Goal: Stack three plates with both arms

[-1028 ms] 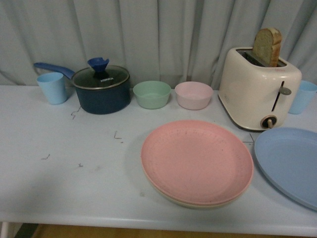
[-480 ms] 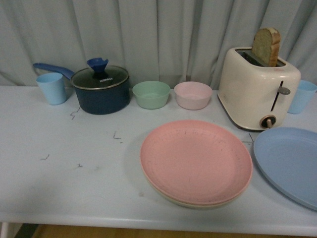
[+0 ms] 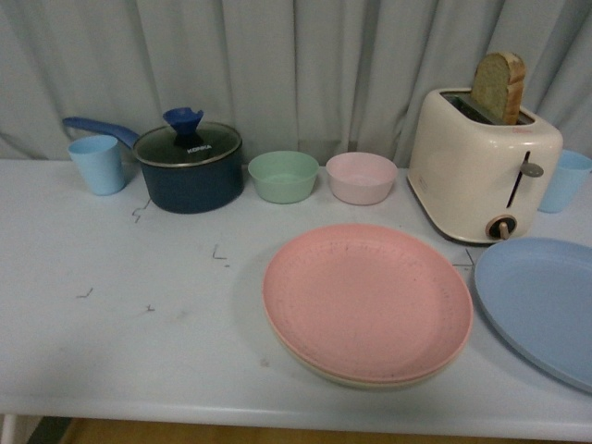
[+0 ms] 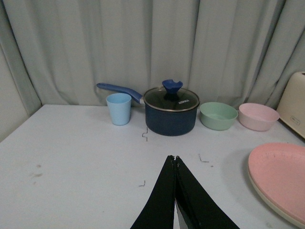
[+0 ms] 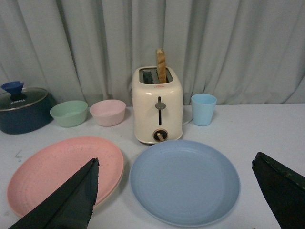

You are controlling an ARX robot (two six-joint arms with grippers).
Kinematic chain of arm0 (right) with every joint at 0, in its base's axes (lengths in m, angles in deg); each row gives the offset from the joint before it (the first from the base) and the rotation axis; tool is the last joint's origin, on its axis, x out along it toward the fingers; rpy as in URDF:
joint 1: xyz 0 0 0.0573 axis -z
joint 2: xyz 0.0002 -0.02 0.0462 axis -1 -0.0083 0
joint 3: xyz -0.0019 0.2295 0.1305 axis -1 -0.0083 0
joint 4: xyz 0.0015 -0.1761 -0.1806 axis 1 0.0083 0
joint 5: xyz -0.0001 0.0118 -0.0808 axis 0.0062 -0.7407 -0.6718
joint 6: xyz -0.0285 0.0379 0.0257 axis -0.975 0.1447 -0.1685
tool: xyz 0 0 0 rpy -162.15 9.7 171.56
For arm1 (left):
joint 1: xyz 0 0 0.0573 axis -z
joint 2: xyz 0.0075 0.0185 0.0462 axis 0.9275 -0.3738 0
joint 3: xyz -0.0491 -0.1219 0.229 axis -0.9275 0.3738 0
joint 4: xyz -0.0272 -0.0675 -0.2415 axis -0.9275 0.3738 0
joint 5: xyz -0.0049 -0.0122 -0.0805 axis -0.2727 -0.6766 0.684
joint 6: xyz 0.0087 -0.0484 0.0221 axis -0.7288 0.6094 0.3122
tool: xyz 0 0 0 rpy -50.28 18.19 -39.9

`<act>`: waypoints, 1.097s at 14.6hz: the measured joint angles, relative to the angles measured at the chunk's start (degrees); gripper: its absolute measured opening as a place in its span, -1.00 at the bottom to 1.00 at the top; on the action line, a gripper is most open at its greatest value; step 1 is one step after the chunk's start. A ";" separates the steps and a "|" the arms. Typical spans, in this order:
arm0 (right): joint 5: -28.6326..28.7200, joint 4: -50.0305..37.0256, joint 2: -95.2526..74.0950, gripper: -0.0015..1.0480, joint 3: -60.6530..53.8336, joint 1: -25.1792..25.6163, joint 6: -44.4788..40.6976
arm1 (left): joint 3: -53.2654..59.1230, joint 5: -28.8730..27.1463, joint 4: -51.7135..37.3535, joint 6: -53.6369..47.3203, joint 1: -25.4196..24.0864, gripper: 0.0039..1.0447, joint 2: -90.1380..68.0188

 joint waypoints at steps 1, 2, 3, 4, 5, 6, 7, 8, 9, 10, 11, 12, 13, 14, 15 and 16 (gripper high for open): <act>0.00 0.00 0.00 0.87 0.00 0.00 0.00 | 0.00 0.00 1.03 0.00 0.00 -0.97 1.05; 0.00 0.02 0.00 0.87 0.00 0.00 0.00 | -0.02 0.00 1.97 0.00 0.00 -0.97 2.05; 0.00 0.00 0.00 0.87 0.00 0.00 0.00 | 0.00 0.00 2.86 -0.02 0.00 -0.97 2.95; 0.00 0.00 0.00 0.87 0.00 0.00 0.00 | 0.00 0.00 3.96 -0.02 0.00 -0.97 3.98; 0.00 0.02 0.00 0.87 0.00 0.00 0.00 | 0.00 0.00 5.20 0.00 0.00 -0.97 5.25; 0.00 0.00 0.00 0.87 0.00 0.00 0.00 | -0.02 0.00 6.29 0.00 0.00 -0.97 6.29; 0.00 0.00 0.00 0.87 0.00 0.00 0.00 | -0.02 0.00 6.84 0.00 0.00 -0.97 6.84; 0.00 0.02 0.00 0.87 0.00 0.00 0.00 | -0.02 0.00 7.65 0.00 0.00 -0.97 7.69; 0.00 0.02 0.00 0.87 0.00 0.00 0.00 | -0.04 0.26 16.59 -0.02 0.00 -0.97 13.27; -0.02 0.00 0.00 0.87 0.00 0.02 -0.02 | -0.04 0.04 17.53 -0.02 0.00 -0.97 16.72; 0.00 0.02 0.00 0.87 0.00 0.00 0.00 | -0.33 0.07 16.61 -0.02 0.02 -0.97 17.00; 0.00 0.00 0.00 0.87 0.00 0.00 0.00 | -0.02 0.15 17.86 -0.02 0.02 -0.97 17.05; 0.00 0.00 0.00 0.87 0.00 0.00 -0.02 | -0.04 0.17 17.66 -0.02 0.02 -0.97 16.96; 0.00 0.00 0.00 0.87 0.00 0.00 -0.02 | -0.04 0.13 17.49 0.00 0.02 -0.79 17.05; -0.98 3.48 -0.74 0.87 0.83 -0.07 0.24 | -0.04 0.13 17.46 0.00 0.02 -0.62 17.05; -0.57 10.84 -9.22 0.87 4.90 2.54 0.61 | -0.04 0.15 17.51 0.00 0.02 -0.38 17.05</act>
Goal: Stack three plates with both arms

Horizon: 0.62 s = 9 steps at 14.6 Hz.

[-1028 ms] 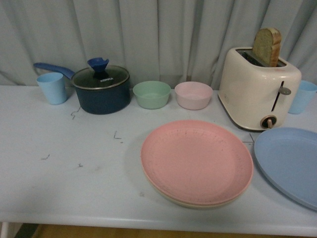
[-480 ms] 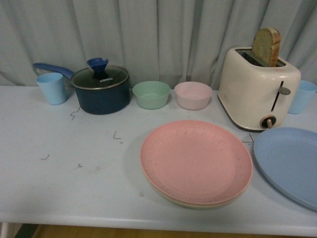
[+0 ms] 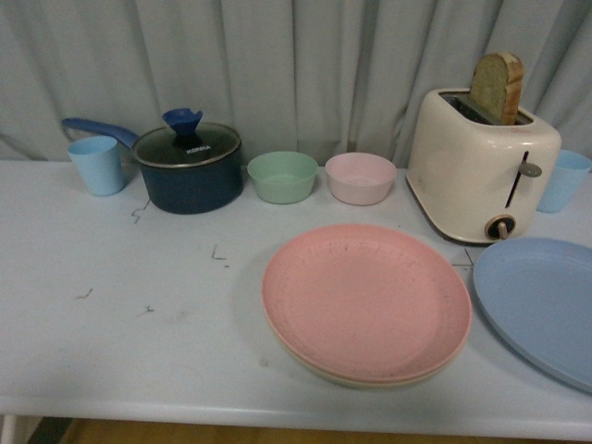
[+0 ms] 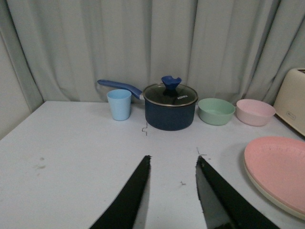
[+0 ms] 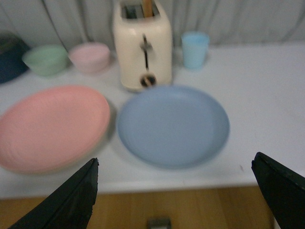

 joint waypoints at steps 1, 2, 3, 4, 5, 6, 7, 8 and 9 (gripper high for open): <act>4.35 -4.07 -12.37 0.87 3.80 8.28 0.00 | 0.00 -0.02 -0.04 -0.02 0.00 -0.07 0.00; 8.22 -7.32 -19.56 0.87 6.82 13.33 -0.26 | 0.00 0.00 -0.04 0.00 0.00 0.14 0.00; 12.57 -12.39 -31.87 0.87 11.74 19.02 -1.92 | 0.00 0.00 -0.07 0.00 0.00 0.45 0.00; 15.15 -13.92 -41.79 0.87 15.54 22.27 -3.50 | 0.02 0.00 -0.04 -0.02 0.00 0.69 0.00; 15.28 -14.08 -53.96 0.87 20.48 25.49 -5.27 | 0.00 -0.02 -0.04 -0.04 0.00 0.91 0.00; 15.19 -13.73 -60.72 0.87 24.00 26.86 -6.08 | 0.00 0.00 -0.04 -0.04 0.00 0.86 0.00; 15.98 -12.41 -69.40 0.87 30.01 27.91 -6.86 | 0.00 -0.02 -0.04 -0.04 0.00 0.88 0.00; 16.46 -12.85 -75.63 0.87 34.53 27.89 -7.26 | 0.00 0.00 -0.04 -0.04 0.00 0.88 0.00; 16.02 -13.03 -79.71 0.87 37.44 27.82 -7.52 | 0.00 0.00 -0.04 -0.04 0.00 0.88 0.00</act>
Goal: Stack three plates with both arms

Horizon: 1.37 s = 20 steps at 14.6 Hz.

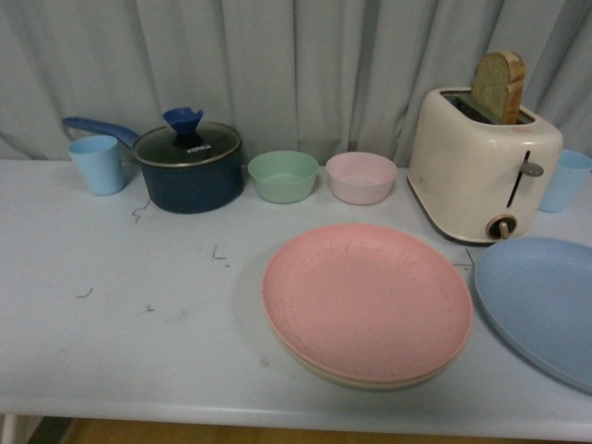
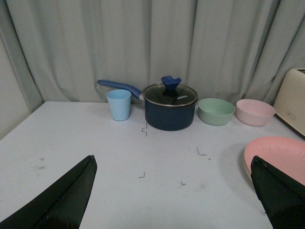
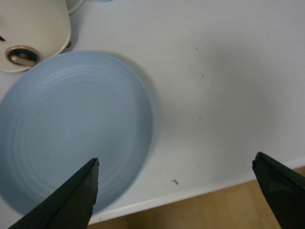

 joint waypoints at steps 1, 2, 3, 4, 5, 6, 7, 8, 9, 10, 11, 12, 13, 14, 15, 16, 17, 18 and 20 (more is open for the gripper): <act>-0.48 0.48 -6.12 0.87 3.89 -0.13 -0.09 | 0.00 -0.02 0.00 0.00 0.00 0.88 0.00; -0.42 1.09 -10.40 0.87 6.51 -0.44 -0.07 | 0.00 -0.02 0.00 0.00 0.00 0.88 0.00; -1.01 0.44 -13.75 0.87 8.48 -0.79 -0.02 | 0.00 0.00 0.00 0.00 0.00 0.88 0.00; -0.87 0.96 -17.25 0.87 11.17 -1.16 0.24 | 0.00 -0.02 0.00 0.00 0.00 0.88 0.00; -1.01 1.14 -20.31 0.87 13.64 -1.66 0.66 | 0.00 0.00 0.00 0.00 0.00 0.88 0.00; -1.14 1.14 -23.52 0.87 16.28 -2.43 0.96 | 0.00 -0.02 0.00 0.00 0.00 0.88 0.00; -1.09 1.31 -26.16 0.87 18.40 -3.13 1.20 | 0.00 -0.02 0.00 0.00 0.00 0.88 0.00; -1.25 2.03 -28.81 0.87 20.37 -3.89 1.31 | 0.00 -0.02 0.00 0.00 0.00 0.88 0.00; -1.81 2.56 -31.17 0.87 22.01 -4.70 1.29 | 0.00 0.00 0.00 0.00 0.00 0.88 0.00; -2.05 3.23 -32.87 0.87 23.32 -5.46 1.29 | 0.00 0.00 0.00 0.00 0.00 0.88 0.00; -2.67 3.02 -34.32 0.87 24.44 -6.27 1.29 | 0.02 0.00 0.00 0.00 0.00 0.88 0.00; -3.58 3.23 -35.12 0.70 25.22 -6.86 1.27 | 0.00 -0.02 -0.02 0.02 0.00 0.88 0.00; -3.85 3.48 -35.60 0.46 25.79 -7.56 1.27 | 0.00 -0.02 -0.02 0.02 0.00 0.88 0.00; -4.42 3.65 -35.82 0.25 26.10 -8.00 1.27 | 0.00 -0.02 0.00 0.00 0.00 0.88 0.00; -4.72 3.89 -36.37 -0.13 26.47 -8.31 1.27 | 0.00 -0.02 0.00 0.00 0.00 0.88 0.00; -4.92 4.15 -36.61 -0.34 26.49 -8.31 1.27 | 0.00 -0.02 0.00 0.00 0.00 0.88 0.00; -4.90 4.31 -36.81 -0.62 26.49 -8.26 1.27 | 0.00 0.00 0.00 0.00 0.00 0.88 0.00; -4.26 4.13 -36.46 -0.81 26.47 -8.02 1.27 | 0.02 -0.02 0.00 0.00 0.00 0.88 0.00; -1.92 3.34 -33.97 -0.94 24.37 -6.91 1.25 | 0.00 -0.02 0.00 0.00 0.00 0.88 0.00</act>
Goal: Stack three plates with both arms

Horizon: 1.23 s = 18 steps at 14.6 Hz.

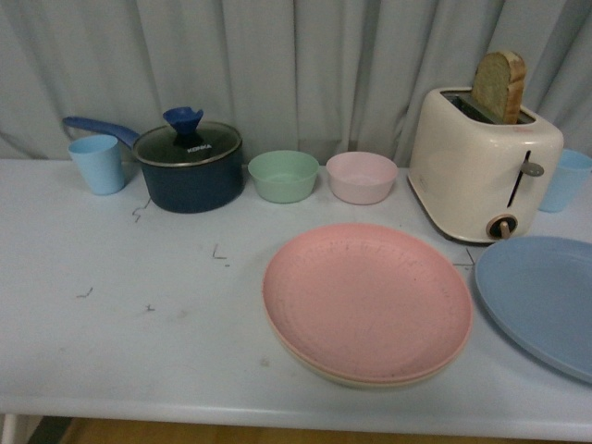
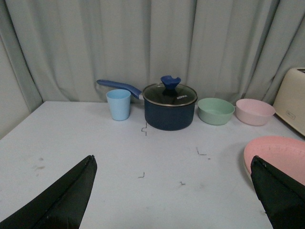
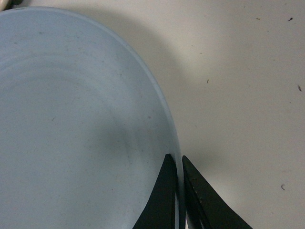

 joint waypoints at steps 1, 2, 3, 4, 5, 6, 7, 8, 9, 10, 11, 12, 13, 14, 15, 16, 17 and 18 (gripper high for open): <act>0.15 -0.52 2.64 -0.94 -2.54 0.44 -0.04 | 0.00 0.02 -0.02 0.02 0.00 0.88 0.00; 0.85 -0.48 5.81 -0.94 -5.31 1.16 -0.26 | 0.00 0.00 0.00 0.00 0.00 0.88 0.00; 1.86 0.72 9.49 -0.94 -7.96 2.43 -1.53 | 0.00 0.00 0.00 0.00 -0.02 0.88 0.00; 2.56 2.12 13.66 -0.94 -10.47 3.91 -3.37 | 0.00 0.02 0.00 0.02 0.00 0.88 0.00; 3.93 3.54 17.84 -0.94 -12.39 5.66 -4.70 | 0.00 0.00 0.00 0.02 0.00 0.88 0.00; 6.12 4.92 22.47 -0.94 -13.84 7.54 -5.09 | 0.00 0.00 0.00 0.00 0.00 0.88 0.00; 8.17 6.47 27.34 -0.94 -14.75 8.90 -5.64 | 0.00 0.02 0.00 0.00 0.00 0.88 0.00; 10.75 7.85 33.07 -0.94 -15.50 9.62 -5.86 | 0.00 0.02 0.00 0.00 0.00 0.88 0.00; 12.76 8.76 37.38 -0.94 -15.67 9.57 -5.92 | 0.00 0.00 0.00 0.00 0.00 0.88 0.00; 14.19 9.07 40.68 -0.94 -15.72 9.44 -5.79 | 0.02 0.00 0.00 0.00 0.00 0.88 0.00; 15.37 8.90 42.80 -0.94 -15.89 8.52 -4.92 | 0.00 0.00 0.00 0.00 0.00 0.88 0.00; 16.31 8.92 44.19 -0.94 -16.50 6.58 -3.52 | 0.00 0.02 0.00 0.00 0.00 0.88 0.00; 16.39 8.24 44.37 -0.94 -17.25 4.09 -1.95 | 0.00 0.02 0.00 0.00 0.00 0.88 0.00; 16.28 6.45 43.82 -0.94 -18.12 1.09 -0.17 | 0.00 0.02 0.00 0.00 0.00 0.88 0.00; 16.02 4.74 42.53 -0.94 -18.45 -1.95 1.86 | 0.00 0.00 0.00 0.02 0.00 0.88 0.00; 15.37 2.49 41.09 -0.94 -18.75 -4.90 3.89 | 0.00 0.02 0.00 0.02 0.00 0.88 0.00; 14.14 0.09 38.93 -0.94 -19.02 -7.98 6.86 | 0.00 0.00 0.00 0.00 0.00 0.88 0.00; 12.79 -2.01 36.96 -0.94 -19.23 -10.43 9.29 | 0.00 0.02 0.00 0.00 0.00 0.88 0.00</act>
